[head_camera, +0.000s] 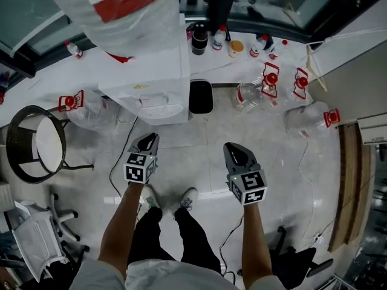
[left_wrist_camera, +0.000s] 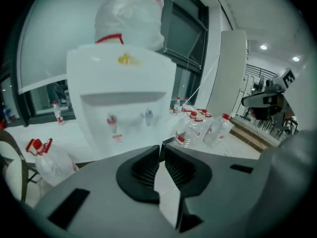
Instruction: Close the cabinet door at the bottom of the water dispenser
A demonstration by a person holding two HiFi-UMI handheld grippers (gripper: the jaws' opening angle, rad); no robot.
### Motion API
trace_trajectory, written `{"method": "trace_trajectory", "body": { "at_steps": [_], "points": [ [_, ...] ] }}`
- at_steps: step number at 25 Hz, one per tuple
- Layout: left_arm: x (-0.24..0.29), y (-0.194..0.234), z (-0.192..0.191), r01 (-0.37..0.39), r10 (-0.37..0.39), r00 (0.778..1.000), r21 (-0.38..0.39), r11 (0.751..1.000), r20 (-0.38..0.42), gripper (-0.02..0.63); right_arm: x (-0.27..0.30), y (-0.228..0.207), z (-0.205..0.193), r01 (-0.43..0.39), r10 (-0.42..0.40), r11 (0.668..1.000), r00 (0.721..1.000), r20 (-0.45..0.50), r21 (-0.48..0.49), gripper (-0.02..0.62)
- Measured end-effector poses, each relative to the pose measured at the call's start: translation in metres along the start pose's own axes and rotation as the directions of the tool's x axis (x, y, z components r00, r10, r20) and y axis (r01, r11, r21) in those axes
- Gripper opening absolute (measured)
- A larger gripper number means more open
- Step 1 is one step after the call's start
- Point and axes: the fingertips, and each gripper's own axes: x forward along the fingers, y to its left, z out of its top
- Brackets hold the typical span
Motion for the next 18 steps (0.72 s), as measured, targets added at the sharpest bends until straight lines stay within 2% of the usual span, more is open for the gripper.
{"method": "trace_trajectory", "body": {
  "at_steps": [3,4,7,9,13,18],
  "points": [
    [-0.056,0.019,0.051,-0.015,0.020,0.998,-0.077,0.997,0.066,0.029,-0.020,0.015,0.053,0.043,-0.043,0.997,0.999,0.006,-0.061,0.029],
    [-0.073,0.023,0.069,-0.020,0.025,0.996,-0.062,0.998,0.087,0.028,-0.026,0.019,0.070,0.060,-0.059,0.994,0.998,0.017,-0.086,0.029],
    [-0.121,0.030,0.124,-0.032,0.020,0.991,0.089,0.996,0.129,0.028,-0.040,0.038,0.122,0.090,-0.083,0.987,0.995,0.060,-0.137,0.028],
    [-0.151,0.034,0.156,-0.032,0.007,0.986,0.147,0.989,0.164,0.028,-0.047,0.052,0.158,0.105,-0.090,0.982,0.991,0.101,-0.160,0.028],
    [-0.205,0.046,0.209,-0.048,0.001,0.971,0.190,0.981,0.241,0.028,-0.062,0.089,0.225,0.108,-0.069,0.973,0.980,0.188,-0.206,0.028],
    [-0.265,0.048,0.267,-0.073,-0.015,0.943,0.251,0.965,0.333,0.028,-0.079,0.130,0.286,0.080,-0.006,0.956,0.967,0.255,-0.283,0.028]
  ]
}}
